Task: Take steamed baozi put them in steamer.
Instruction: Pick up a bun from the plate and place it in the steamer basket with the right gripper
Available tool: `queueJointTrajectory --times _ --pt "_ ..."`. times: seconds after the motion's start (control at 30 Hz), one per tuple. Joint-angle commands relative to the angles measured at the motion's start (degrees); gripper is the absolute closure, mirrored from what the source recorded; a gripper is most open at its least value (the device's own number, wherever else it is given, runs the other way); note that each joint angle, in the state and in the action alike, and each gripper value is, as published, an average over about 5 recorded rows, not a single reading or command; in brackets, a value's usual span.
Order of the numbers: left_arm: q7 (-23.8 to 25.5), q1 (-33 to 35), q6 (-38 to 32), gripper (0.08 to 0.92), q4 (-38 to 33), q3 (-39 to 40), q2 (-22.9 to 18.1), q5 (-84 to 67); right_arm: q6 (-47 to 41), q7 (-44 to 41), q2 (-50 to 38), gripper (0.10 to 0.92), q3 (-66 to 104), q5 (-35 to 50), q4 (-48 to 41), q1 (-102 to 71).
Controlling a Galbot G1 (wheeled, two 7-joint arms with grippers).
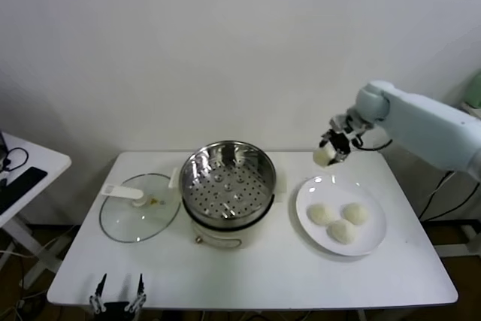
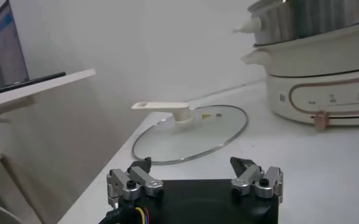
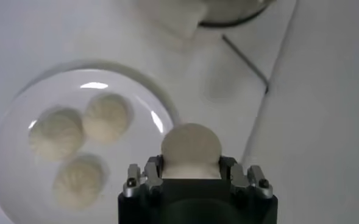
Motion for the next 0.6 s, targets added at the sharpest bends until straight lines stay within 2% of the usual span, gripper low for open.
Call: queueJointTrajectory --times 0.03,0.17,0.33,0.6 --pt "0.0 0.0 0.1 0.177 -0.1 0.5 0.1 0.3 12.0 1.4 8.1 0.415 -5.3 0.8 9.6 12.2" --pt "0.0 -0.2 0.1 0.177 0.1 0.7 0.1 0.4 13.6 2.2 16.4 0.407 -4.9 -1.5 6.4 9.9" --pt "0.0 -0.6 0.2 0.177 0.3 0.9 -0.2 0.6 16.9 2.9 25.3 0.406 -4.5 -4.0 -2.3 5.3" --pt "-0.1 -0.9 -0.2 0.177 0.7 1.1 -0.5 0.7 19.7 3.5 31.8 0.382 -4.0 -9.2 -13.2 -3.2"
